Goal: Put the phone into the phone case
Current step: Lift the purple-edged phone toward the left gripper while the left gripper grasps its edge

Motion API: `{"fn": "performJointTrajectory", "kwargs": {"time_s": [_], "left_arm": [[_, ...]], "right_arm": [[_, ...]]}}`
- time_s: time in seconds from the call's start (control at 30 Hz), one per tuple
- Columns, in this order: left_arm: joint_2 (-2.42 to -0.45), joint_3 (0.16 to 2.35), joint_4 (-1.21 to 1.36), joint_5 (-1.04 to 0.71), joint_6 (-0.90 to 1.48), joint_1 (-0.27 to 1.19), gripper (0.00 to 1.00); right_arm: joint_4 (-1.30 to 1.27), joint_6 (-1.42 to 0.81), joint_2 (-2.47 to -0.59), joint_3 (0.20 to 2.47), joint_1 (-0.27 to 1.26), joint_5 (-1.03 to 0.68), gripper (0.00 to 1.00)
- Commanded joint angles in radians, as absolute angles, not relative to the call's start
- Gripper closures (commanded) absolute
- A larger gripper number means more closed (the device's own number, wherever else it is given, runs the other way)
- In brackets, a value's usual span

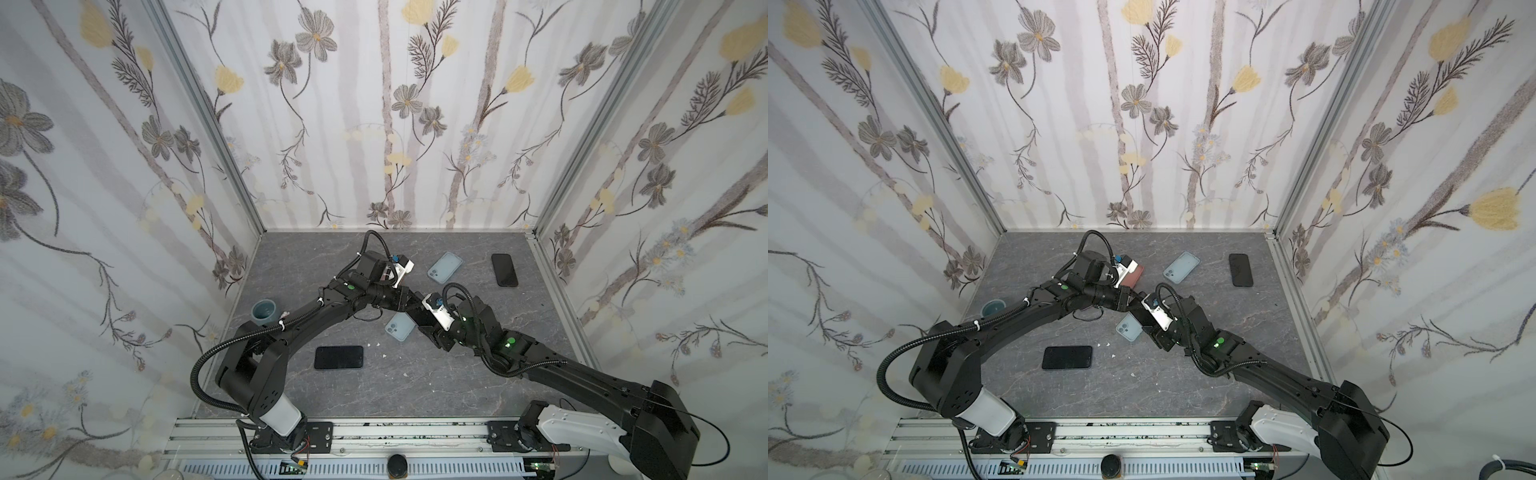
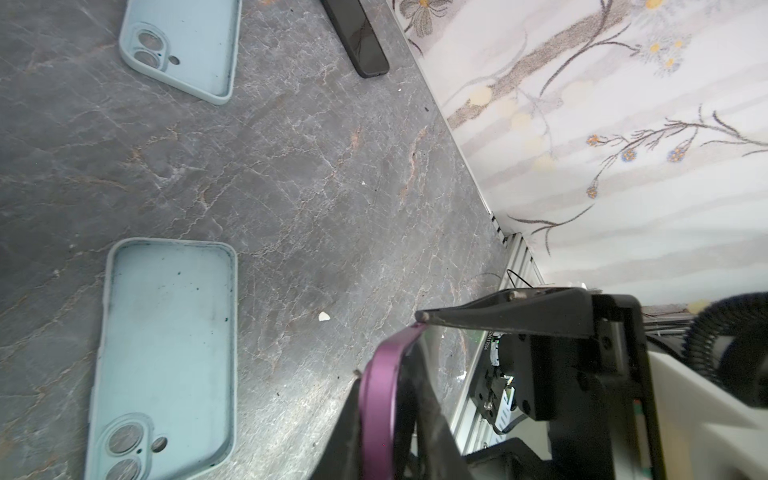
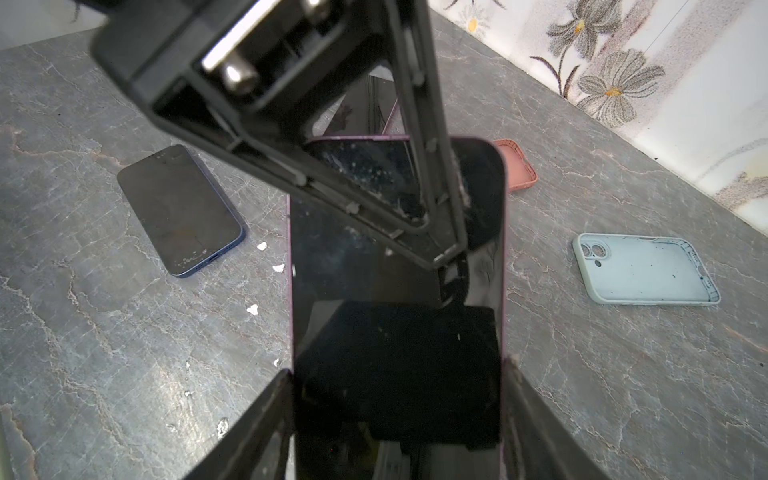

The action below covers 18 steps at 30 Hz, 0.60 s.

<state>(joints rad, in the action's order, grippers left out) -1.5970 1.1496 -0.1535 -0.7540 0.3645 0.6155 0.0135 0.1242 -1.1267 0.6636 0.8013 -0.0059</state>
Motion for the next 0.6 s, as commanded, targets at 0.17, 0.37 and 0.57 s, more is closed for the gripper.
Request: {"fn": "performJointTrajectory", "kwargs": {"time_s": [0.17,0.37,0.57], "left_arm": [[-1.596,1.160,-0.162,-0.743,0.360,0.613,1.00],[-1.564,1.141,-0.112,-0.733,0.374,0.604,1.00],[-1.426,1.031,0.068,-0.643,0.406,0.577,1.00]], "right_arm": [[-0.069,0.138,-1.111,0.663,0.806,0.049,0.47],[-0.091,0.080,-1.080,0.668,0.805,0.126,0.19],[-0.187,0.005,-0.964,0.648,0.804,0.128,0.01]]}}
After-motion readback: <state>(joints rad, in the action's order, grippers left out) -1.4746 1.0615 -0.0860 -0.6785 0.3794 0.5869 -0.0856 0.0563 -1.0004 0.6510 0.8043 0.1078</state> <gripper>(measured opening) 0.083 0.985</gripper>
